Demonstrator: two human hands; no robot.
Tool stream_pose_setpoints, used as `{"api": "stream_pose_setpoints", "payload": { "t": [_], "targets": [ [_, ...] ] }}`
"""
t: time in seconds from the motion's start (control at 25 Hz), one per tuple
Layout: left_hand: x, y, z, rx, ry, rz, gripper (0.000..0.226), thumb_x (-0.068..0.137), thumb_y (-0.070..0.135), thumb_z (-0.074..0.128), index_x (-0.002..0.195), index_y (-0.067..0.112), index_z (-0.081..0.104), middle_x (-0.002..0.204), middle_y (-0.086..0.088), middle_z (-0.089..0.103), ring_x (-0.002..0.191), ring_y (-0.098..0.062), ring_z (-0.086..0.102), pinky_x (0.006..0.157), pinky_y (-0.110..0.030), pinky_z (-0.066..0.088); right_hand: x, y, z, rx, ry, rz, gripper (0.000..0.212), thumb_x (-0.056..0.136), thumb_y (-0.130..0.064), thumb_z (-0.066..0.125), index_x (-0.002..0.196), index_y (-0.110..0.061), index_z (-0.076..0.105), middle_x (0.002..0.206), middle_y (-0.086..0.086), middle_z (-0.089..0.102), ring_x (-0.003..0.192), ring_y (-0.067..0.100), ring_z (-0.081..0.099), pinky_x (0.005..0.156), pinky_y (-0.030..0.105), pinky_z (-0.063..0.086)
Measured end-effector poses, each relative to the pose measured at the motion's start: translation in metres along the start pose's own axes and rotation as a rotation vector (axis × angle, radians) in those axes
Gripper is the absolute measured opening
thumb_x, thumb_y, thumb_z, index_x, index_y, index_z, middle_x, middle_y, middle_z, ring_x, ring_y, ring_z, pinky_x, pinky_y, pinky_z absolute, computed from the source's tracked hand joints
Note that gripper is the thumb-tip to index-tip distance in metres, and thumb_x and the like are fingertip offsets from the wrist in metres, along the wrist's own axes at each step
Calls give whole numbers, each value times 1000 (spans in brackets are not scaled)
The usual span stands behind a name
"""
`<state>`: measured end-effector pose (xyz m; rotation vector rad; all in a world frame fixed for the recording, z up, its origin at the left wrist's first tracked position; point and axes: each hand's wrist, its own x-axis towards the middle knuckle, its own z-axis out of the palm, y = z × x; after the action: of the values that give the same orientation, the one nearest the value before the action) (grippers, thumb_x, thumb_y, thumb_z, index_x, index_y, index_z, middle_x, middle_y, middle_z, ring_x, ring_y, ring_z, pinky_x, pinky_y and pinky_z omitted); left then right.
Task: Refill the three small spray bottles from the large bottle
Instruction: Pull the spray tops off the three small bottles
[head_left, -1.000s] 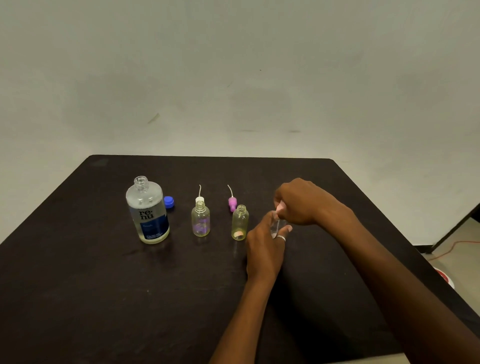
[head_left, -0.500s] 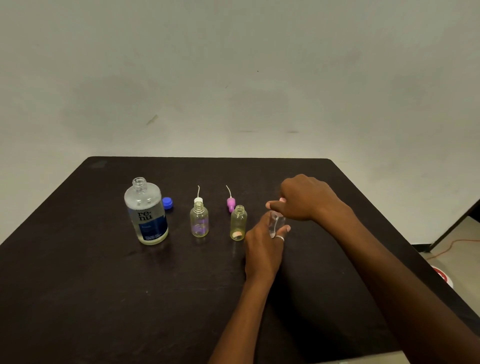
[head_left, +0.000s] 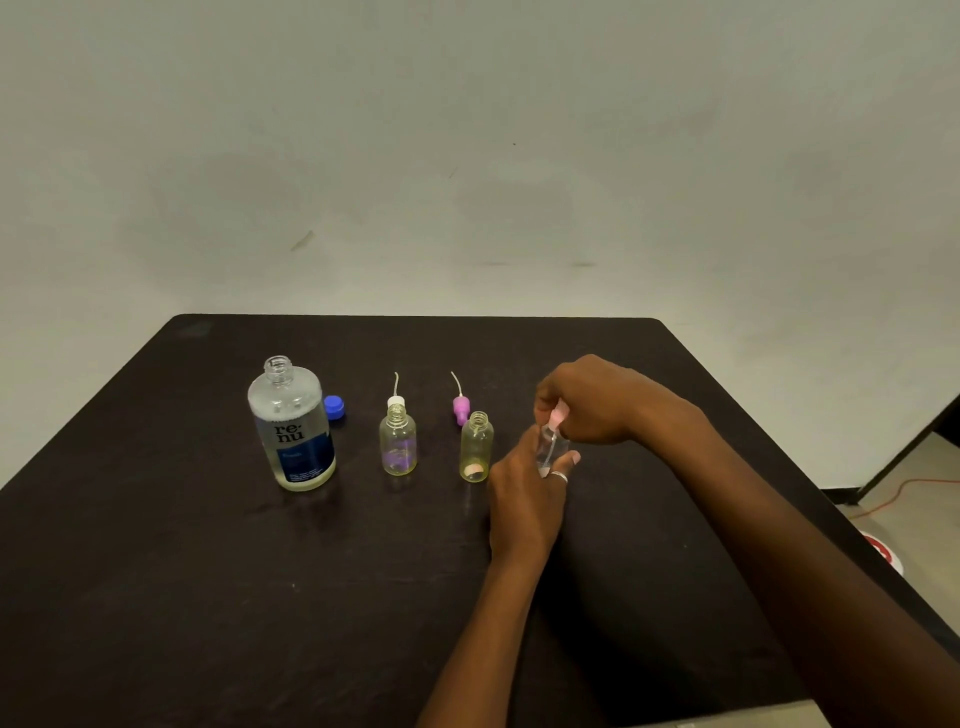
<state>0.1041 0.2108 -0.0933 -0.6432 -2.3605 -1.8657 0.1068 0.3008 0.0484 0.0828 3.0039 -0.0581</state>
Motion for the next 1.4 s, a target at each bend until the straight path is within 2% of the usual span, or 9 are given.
{"api": "stream_pose_setpoints", "payload": {
  "t": [0.12,0.28,0.44,0.64,0.76,0.92,1.08,1.24,1.4],
  "targets": [
    [0,0,0,-37,-14,-27,32,87,24,76,117,29,65,104,13,72,96,3,66,77,-4,47,1,0,1,-42,28,44,36,86,-38,68,117,-19,63,112,-3,65,99,18,63,85,34,53],
    [1,-1,1,-45,-7,-21,21,87,23,76,106,24,66,98,10,73,92,-1,68,73,-4,46,1,-4,3,-187,112,180,47,90,-58,54,71,-15,56,72,1,61,67,17,61,67,33,53],
    [0,-2,1,-43,-7,-27,31,87,25,76,116,26,66,102,12,73,95,1,67,78,-9,49,1,-8,7,-223,110,136,31,91,-43,60,84,-13,63,74,0,60,68,15,60,64,29,52],
    [1,-2,1,-10,-3,-2,33,87,25,76,117,28,65,99,12,72,90,1,67,74,-6,48,1,-3,1,-49,-10,9,17,86,-16,66,102,-20,68,103,-2,67,92,16,64,75,26,51],
    [0,-1,0,-14,-5,-4,32,87,25,76,117,26,64,101,10,72,93,-2,68,77,-12,52,-1,-4,1,-75,-8,25,31,88,-31,66,117,-20,64,113,-3,65,102,18,63,83,31,53],
    [0,-2,1,-39,-1,-22,28,87,25,76,113,21,66,98,7,73,90,-6,68,74,-11,50,-1,-7,3,-206,80,160,43,92,-56,52,81,-16,61,78,0,63,71,16,61,66,31,51],
    [1,-2,1,-47,-5,-31,29,87,24,76,113,22,66,101,8,73,93,-5,69,78,-15,53,-1,-10,5,-251,107,154,37,92,-47,57,71,-17,53,71,0,59,65,15,60,64,32,53],
    [-1,1,-1,-69,-7,-11,35,87,21,76,119,28,66,108,14,72,102,3,65,79,-1,44,3,-7,2,-131,11,57,10,84,-26,64,90,-18,65,85,0,65,77,17,63,75,37,58],
    [1,-3,0,-90,-7,-5,35,87,21,76,120,26,65,113,11,73,106,2,65,88,-14,52,5,-9,2,-153,24,64,25,88,-37,62,101,-15,63,94,2,66,83,18,63,74,33,56]
  ]
}}
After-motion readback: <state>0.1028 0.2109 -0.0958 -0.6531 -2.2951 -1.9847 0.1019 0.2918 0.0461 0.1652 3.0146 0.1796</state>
